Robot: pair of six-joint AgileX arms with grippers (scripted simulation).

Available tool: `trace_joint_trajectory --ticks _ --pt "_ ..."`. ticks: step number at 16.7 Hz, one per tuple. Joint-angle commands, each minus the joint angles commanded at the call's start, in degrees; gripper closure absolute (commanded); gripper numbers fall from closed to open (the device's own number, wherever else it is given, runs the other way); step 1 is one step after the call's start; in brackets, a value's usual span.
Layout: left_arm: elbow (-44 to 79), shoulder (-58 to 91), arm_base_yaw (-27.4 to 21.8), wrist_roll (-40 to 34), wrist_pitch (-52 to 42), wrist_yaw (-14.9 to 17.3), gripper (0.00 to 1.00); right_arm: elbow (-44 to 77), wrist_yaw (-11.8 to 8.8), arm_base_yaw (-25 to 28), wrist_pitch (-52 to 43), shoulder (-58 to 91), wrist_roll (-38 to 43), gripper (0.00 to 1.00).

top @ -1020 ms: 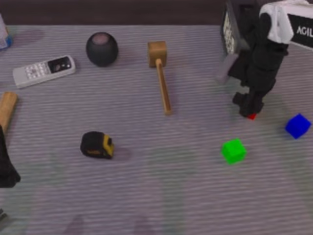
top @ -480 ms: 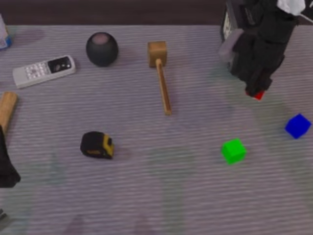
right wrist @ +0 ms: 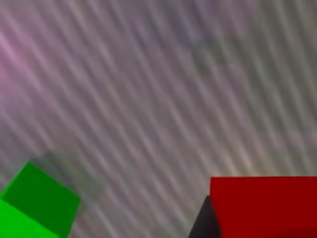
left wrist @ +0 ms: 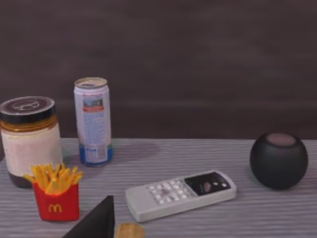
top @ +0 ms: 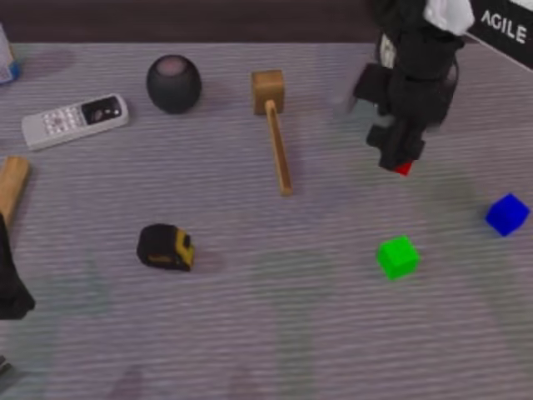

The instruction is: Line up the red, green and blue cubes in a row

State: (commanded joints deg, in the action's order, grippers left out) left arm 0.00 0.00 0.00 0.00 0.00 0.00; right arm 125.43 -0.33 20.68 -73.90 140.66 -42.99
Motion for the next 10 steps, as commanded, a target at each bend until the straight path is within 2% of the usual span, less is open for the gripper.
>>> trace_joint_trajectory --ticks 7,10 --pt "0.0 0.0 0.0 0.0 0.0 0.0 0.00 4.0 0.1 24.2 -3.5 1.1 5.3 1.00" --pt "0.0 0.0 0.0 0.0 0.0 0.0 0.00 5.2 0.2 31.4 -4.3 0.9 7.2 1.00"
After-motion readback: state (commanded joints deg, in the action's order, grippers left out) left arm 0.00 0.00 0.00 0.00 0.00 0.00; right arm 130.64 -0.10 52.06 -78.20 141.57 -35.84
